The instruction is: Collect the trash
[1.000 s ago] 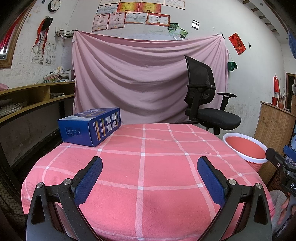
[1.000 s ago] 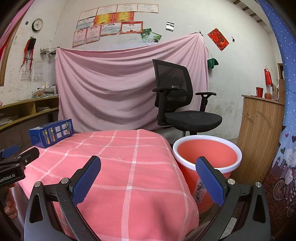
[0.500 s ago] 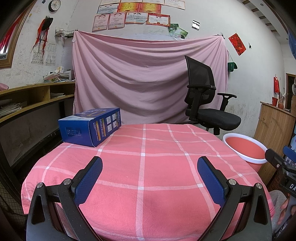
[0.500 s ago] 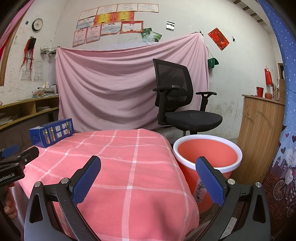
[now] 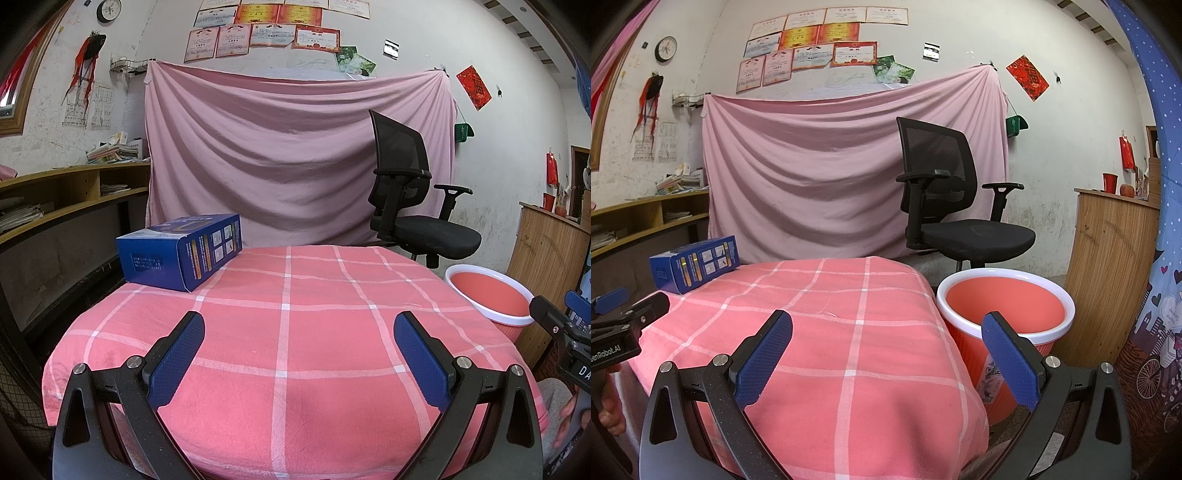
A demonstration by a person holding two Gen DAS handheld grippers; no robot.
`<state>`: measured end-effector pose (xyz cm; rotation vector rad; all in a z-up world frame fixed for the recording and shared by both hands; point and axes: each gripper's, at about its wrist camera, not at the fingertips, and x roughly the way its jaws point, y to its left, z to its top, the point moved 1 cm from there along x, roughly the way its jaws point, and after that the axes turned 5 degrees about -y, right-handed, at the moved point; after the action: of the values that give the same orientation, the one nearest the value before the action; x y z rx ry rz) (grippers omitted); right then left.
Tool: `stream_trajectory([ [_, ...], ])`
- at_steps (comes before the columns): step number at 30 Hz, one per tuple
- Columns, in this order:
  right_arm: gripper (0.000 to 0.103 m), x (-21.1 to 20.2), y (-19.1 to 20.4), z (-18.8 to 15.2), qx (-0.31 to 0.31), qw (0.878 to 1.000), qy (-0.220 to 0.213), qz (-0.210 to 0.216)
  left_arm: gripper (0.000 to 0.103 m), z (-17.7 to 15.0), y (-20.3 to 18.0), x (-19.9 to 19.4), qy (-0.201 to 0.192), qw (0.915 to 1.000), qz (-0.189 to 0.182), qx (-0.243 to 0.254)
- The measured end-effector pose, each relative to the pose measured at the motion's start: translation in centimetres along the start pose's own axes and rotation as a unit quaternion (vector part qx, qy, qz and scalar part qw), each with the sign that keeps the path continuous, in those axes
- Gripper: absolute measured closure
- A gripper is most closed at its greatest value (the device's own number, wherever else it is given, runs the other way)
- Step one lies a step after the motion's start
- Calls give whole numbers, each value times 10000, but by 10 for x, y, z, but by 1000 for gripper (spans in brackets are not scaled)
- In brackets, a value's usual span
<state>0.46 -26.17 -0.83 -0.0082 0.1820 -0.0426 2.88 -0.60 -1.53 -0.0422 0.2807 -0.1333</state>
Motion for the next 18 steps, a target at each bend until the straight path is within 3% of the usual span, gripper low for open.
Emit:
stream_trajectory([
  [18,0,-1,2,0,17,10000,13,0,3,7,-2,-5,-88,10000,2,-16],
])
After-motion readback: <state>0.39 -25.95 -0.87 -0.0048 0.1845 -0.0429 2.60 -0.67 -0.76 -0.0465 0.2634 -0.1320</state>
